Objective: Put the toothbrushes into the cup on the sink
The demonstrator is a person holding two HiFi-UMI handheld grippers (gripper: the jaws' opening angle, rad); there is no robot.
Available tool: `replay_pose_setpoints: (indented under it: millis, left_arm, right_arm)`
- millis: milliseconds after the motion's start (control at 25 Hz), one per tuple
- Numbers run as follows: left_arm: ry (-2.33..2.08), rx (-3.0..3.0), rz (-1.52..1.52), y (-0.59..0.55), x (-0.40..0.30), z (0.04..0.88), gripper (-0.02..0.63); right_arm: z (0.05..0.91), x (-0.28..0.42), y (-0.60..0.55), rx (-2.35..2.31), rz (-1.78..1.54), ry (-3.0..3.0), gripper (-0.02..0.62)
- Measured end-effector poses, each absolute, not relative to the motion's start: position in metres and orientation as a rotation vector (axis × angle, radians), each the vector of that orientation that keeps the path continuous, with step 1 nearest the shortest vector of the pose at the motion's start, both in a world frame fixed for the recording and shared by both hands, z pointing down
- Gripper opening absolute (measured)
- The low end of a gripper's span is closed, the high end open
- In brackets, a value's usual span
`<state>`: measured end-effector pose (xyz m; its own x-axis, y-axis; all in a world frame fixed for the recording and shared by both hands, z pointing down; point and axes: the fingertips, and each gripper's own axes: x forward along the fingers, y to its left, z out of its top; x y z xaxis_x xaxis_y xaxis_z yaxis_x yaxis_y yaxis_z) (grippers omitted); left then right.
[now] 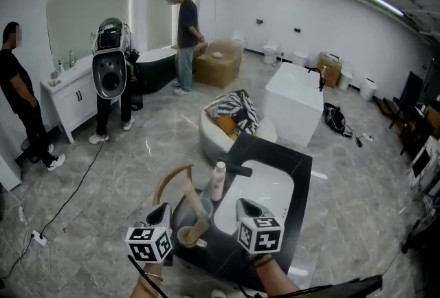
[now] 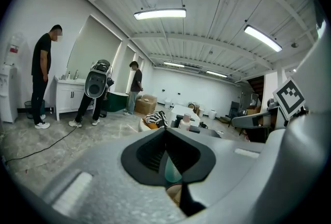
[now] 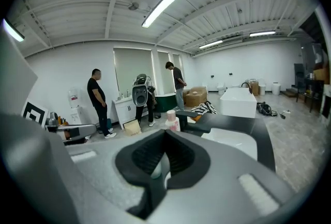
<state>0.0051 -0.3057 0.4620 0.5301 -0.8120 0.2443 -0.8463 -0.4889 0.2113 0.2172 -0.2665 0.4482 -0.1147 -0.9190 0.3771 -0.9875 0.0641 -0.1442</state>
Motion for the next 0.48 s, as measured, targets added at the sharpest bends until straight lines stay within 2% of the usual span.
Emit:
replay_pose_setpoints:
  millis: [480]
  left_arm:
    - [-1.368,2.47,0.181,-0.3033,0.0078,0.4691,0.009]
  right_arm:
    - [0.4542,0.2182,-0.2638,1.972,0.58,-2.155,0.002]
